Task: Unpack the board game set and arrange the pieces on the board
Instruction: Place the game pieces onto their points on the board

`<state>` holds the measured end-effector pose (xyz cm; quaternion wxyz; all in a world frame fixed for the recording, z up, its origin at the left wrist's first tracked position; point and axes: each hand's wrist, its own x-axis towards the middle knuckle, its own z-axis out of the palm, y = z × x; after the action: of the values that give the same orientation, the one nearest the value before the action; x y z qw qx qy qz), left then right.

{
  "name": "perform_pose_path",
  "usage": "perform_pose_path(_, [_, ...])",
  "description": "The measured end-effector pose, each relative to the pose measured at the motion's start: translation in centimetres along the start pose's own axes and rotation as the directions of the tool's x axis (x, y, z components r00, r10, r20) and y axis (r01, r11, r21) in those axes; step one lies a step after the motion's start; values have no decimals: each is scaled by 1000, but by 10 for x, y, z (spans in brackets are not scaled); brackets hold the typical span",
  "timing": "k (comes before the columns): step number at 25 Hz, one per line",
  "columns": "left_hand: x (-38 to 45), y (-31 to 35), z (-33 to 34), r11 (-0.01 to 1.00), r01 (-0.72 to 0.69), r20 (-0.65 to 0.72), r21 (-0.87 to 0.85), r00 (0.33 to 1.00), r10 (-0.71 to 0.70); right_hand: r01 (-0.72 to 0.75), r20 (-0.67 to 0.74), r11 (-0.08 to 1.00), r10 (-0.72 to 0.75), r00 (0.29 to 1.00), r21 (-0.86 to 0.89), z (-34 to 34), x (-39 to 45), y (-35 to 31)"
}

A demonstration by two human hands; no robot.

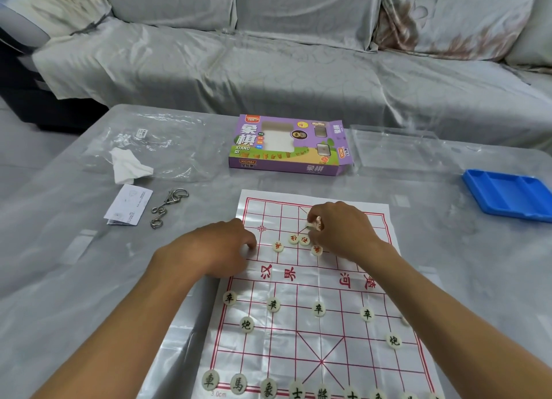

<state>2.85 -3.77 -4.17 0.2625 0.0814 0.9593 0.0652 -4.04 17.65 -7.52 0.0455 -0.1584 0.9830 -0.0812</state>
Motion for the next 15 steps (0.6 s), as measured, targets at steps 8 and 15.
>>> perform_pose_path(8, [0, 0, 1, 1000, -2, 0, 14, 1000, 2, 2, -23, 1000, -1, 1000, 19, 2, 0, 4])
perform_pose_path(15, [1, 1, 1, 1000, -8, -4, 16, 1000, 8, -13, 1, 1000, 13, 1000, 15, 2, 1, 4])
